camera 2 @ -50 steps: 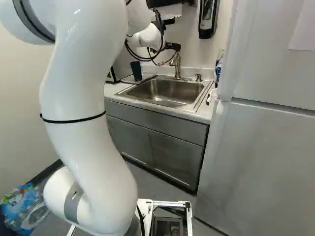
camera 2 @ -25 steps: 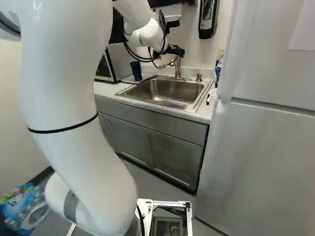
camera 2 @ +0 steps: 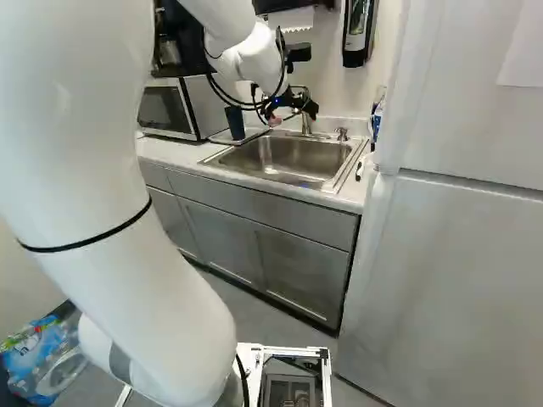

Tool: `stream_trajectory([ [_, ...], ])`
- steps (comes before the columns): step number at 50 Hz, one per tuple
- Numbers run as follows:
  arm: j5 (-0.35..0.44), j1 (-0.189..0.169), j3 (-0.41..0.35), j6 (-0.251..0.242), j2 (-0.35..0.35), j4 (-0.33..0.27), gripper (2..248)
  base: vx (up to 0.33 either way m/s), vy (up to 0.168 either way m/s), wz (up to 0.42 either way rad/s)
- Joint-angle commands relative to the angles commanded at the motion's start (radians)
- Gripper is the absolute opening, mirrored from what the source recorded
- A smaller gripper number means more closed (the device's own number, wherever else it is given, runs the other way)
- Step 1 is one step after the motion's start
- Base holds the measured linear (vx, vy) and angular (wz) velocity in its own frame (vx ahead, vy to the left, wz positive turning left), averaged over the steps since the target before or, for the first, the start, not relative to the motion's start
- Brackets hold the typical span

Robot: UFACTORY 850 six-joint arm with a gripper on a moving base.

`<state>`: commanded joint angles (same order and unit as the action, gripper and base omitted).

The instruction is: Rinse the cup and place it in the tray

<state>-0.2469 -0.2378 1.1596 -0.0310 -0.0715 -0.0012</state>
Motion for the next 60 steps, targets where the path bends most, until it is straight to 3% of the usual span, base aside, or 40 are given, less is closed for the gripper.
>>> stream_trajectory([
  [13, -0.113, -0.005, -0.035, 0.000, 0.033, 0.000, 247, 0.000, 0.000, 0.000],
  [60, -0.113, -0.006, -0.042, 0.000, 0.041, 0.000, 247, 0.000, 0.000, 0.000],
])
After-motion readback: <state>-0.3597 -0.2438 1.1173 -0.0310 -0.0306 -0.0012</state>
